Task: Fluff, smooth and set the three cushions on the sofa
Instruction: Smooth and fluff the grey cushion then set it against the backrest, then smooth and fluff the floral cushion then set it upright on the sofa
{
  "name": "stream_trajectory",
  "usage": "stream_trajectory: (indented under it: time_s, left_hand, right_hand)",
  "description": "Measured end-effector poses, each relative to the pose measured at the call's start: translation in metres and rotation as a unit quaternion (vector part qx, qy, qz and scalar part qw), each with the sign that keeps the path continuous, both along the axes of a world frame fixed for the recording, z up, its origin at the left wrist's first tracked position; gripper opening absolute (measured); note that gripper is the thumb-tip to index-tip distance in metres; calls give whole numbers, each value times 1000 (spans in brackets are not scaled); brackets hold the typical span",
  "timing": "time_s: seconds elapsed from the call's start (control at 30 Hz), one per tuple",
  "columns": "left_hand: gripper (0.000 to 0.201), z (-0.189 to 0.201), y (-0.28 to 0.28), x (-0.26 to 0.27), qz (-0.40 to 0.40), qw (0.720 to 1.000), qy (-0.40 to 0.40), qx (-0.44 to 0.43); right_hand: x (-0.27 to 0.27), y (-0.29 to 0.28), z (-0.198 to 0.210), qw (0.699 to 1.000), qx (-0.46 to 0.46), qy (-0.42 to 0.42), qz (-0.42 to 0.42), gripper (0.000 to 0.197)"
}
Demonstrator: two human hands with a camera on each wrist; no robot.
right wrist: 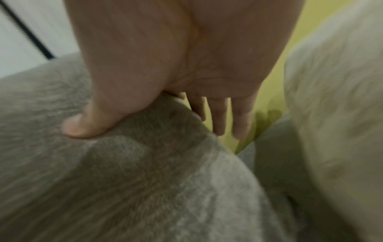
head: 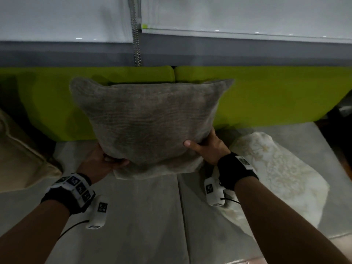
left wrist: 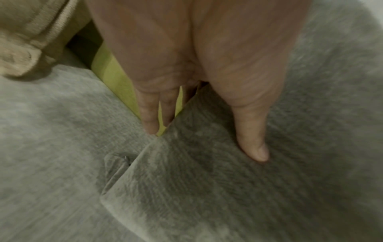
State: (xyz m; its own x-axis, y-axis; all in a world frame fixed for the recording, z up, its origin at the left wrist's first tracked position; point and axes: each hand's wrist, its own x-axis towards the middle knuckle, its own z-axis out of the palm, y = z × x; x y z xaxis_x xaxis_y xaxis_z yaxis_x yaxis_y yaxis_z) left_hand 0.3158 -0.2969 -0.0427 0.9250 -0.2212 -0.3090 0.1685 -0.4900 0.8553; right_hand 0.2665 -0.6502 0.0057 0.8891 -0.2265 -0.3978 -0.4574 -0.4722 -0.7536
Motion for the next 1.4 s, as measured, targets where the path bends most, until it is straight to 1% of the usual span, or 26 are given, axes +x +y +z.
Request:
stream_trajectory:
  time_s: [0.03, 0.13, 0.2, 0.27, 0.37, 0.4, 0.43, 0.5, 0.53, 0.6, 0.63, 0.67, 0.73, 0.8, 0.9, 0.97, 1.0, 1.03, 1.07, 1.1, 1.13, 1.17, 1.2, 1.23, 1.3, 1.4]
  left_hand:
    - [91, 3, 1, -4, 3, 1000, 15, -4]
    - [64, 19, 8, -18, 23, 999, 44, -11]
    - [59, 31, 18, -31, 54, 997, 47, -11]
    - [41, 47, 24, -52, 61, 997, 49, -17]
    - [34, 69, 11, -89, -31, 999, 42, 7]
    - [32, 74, 1, -98, -62, 997, 39, 12]
    - [31, 74, -10, -103, -87, 995, 39, 18]
    - [24, 74, -42, -111, -116, 992, 43, 20]
    - [21, 74, -63, -114, -130, 990, 48, 16]
    - [19, 71, -110, -117, -150, 987, 53, 5]
    - [20, 71, -137, -118, -159, 986, 59, 0]
    - [26, 70, -165, -119, -167, 984, 63, -9]
    - [59, 62, -218, -118, -182, 982, 51, 13]
    - [78, 56, -271, -110, -203, 976, 22, 75]
    - [97, 43, -333, -94, -168, 975, 41, 142]
    - [113, 26, -356, -82, -135, 973, 74, 171]
    - [118, 16, -364, -79, -126, 970, 81, 193]
    - [119, 9, -370, -77, -127, 963, 84, 221]
    - [116, 4, -376, -78, -140, 956, 92, 239]
    - [109, 3, -383, -83, -150, 951, 110, 248]
    - [102, 4, -389, -90, -158, 947, 133, 247]
    - [100, 4, -394, -97, -161, 945, 150, 241]
    - [102, 6, -397, -103, -161, 947, 151, 233]
    - [104, 12, -400, -109, -151, 951, 149, 223]
    - [106, 26, -406, -117, -129, 962, 143, 193]
    - [88, 45, -420, -141, -103, 971, 167, 139]
  right_hand:
    - [-5, -2, 3, 1000, -9, 7, 9, 116]
    - [-32, -10, 13, 998, -42, 23, 51, 105]
    - [-58, -15, 19, 993, -71, 24, 86, 93]
    - [-92, -23, 23, 994, -75, 25, 74, 84]
    - [-150, -39, 28, 998, -67, 9, 8, 84]
    - [-170, -48, 29, 997, -72, -9, -14, 79]
    - [-188, -57, 31, 996, -80, -26, -40, 69]
    - [-221, -77, 38, 988, -87, -65, -110, 49]
    - [-236, -89, 40, 981, -88, -83, -150, 47]
    - [-260, -115, 40, 963, -100, -104, -227, 50]
    - [-271, -130, 37, 953, -116, -100, -263, 53]
    - [-281, -146, 31, 941, -137, -90, -295, 56]
    - [-298, -178, 16, 918, -177, -67, -348, 61]
    - [-309, -205, 1, 901, -178, -54, -392, 71]
    - [-319, -230, -21, 895, -124, 16, -428, 90]
    - [-324, -237, -41, 904, -66, 62, -417, 103]
    - [-325, -238, -48, 912, -15, 68, -405, 109]
    - [-326, -238, -56, 916, 45, 71, -393, 108]
    - [-326, -238, -63, 918, 105, 68, -376, 97]
    - [-326, -238, -68, 918, 163, 58, -356, 78]
    - [-326, -237, -70, 913, 212, 48, -346, 66]
    - [-326, -238, -73, 902, 248, 42, -351, 65]
    - [-327, -241, -74, 888, 277, 44, -364, 70]
    - [-327, -244, -72, 880, 291, 44, -373, 76]
    - [-327, -257, -60, 882, 275, 42, -381, 80]
    - [-321, -299, -38, 896, 205, 25, -394, 68]
